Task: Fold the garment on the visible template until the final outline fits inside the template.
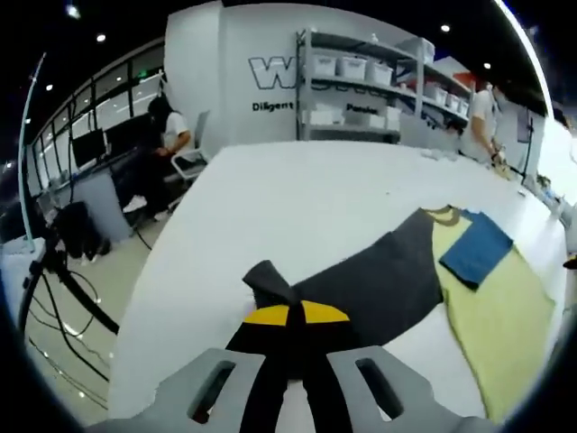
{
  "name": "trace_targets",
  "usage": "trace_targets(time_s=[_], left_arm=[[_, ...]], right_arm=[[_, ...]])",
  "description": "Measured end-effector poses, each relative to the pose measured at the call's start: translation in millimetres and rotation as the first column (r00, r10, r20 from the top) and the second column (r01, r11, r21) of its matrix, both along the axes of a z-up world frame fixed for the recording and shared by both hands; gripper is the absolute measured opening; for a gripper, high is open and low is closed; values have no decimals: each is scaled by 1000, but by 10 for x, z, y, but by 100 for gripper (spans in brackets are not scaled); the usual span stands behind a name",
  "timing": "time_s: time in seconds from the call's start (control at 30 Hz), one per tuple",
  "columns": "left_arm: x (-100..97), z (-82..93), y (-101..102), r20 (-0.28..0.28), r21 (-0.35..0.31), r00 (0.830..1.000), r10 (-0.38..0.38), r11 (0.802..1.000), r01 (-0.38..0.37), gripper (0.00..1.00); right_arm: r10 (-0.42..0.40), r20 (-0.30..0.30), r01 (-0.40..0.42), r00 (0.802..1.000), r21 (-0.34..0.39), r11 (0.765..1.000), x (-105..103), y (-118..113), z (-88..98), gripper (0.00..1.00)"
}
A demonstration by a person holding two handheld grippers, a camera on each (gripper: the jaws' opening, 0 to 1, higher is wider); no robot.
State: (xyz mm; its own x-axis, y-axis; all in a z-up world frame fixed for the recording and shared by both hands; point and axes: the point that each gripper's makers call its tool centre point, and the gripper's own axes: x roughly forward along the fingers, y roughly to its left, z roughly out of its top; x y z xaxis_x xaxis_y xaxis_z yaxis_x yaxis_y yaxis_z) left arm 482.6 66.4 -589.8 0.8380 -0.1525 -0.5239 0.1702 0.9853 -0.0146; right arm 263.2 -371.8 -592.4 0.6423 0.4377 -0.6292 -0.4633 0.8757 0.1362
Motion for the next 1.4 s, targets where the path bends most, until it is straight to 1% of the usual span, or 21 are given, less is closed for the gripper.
trace_targets(time_s=[0.1, 0.2, 0.23, 0.33, 0.57, 0.67, 0.77, 0.93, 1.07, 1.13, 1.4], left_arm=[[52, 61, -194, -5, -16, 999, -34, 999, 34, 2], [95, 45, -309, -29, -14, 999, -40, 999, 39, 2], [103, 45, -329, -28, -16, 999, -43, 999, 42, 2], [157, 44, -499, -32, -52, 998, -62, 997, 60, 2], [267, 88, -815, -32, -110, 996, -81, 991, 78, 2], [291, 122, -949, -20, -104, 995, -99, 990, 97, 2], [308, 146, -1105, -11, -119, 993, -121, 986, 119, 2], [330, 169, -1275, -6, -128, 991, -131, 983, 129, 2], [368, 264, -1474, 20, -139, 989, -147, 979, 149, 2], [392, 312, -1611, 32, -138, 986, -161, 977, 164, 2], [446, 424, -2050, 51, -157, 973, -226, 960, 231, 2]], right_arm=[[-9, 0, 9, 1000, -6, 1000, 2, -34, -10, 99], [-18, -2, 18, 1000, -7, 1000, 5, -58, -24, 99], [-19, -5, 19, 1000, -7, 1000, 6, -61, -34, 99], [-17, -7, 17, 1000, -7, 1000, 9, -56, -49, 99], [-8, -8, 8, 1000, 0, 1000, 22, -34, -60, 99], [-8, -10, 8, 1000, -2, 1000, 20, -42, -72, 99], [-9, -12, 9, 1000, -3, 1000, 24, -56, -81, 99], [-11, -14, 11, 1000, -4, 1000, 31, -86, -88, 99], [-12, -18, 12, 1000, 0, 1000, 44, -89, -106, 99], [-7, -22, 7, 1000, -3, 1000, 43, -83, -120, 99], [6, -28, -7, 1000, -11, 1000, 45, -70, -130, 99]])
